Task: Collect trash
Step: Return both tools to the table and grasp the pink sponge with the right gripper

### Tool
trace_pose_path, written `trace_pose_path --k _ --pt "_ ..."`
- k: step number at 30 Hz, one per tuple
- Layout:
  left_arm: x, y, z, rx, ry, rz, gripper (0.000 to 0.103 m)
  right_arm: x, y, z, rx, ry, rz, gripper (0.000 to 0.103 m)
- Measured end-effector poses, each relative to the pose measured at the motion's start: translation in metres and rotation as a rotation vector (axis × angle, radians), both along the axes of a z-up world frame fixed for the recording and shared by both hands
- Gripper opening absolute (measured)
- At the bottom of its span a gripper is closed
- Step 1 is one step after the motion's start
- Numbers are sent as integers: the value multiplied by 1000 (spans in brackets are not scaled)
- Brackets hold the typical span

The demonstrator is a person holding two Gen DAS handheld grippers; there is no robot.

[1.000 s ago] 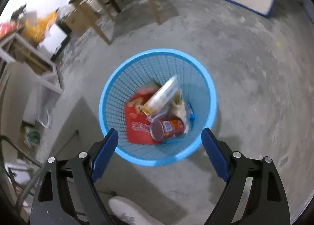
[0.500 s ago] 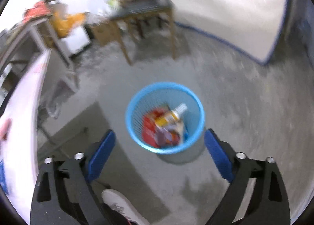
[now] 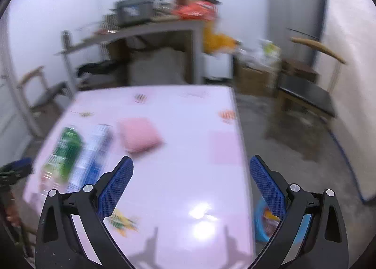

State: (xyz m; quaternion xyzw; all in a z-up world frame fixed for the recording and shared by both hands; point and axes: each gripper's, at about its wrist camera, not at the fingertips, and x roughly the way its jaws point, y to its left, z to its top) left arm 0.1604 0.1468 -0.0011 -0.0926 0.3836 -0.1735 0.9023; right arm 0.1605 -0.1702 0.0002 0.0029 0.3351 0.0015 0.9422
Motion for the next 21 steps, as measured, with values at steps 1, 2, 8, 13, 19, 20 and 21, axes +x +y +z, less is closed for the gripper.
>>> trace_pose_path --k 1,2,8,13,19,20,21 --pt "1 3 0 -4 -1 6 98 7 7 -2 29 3 36 95" --pt "4 6 0 -10 -2 11 98 14 12 -3 51 10 58 95" --pt "17 8 -1 -44 -7 -15 98 76 32 -10 161 81 154 95" --pt "28 -11 6 -25 -35 -48 98 132 59 -34 162 208 239 95" --pt "42 -35 7 -43 -3 -81 98 182 73 -70 138 310 263 95" --pt "44 -38 5 -47 8 -83 97 187 75 -74 132 325 267 95" --pt "45 -39 4 -49 15 -87 97 192 76 -79 127 339 269 95"
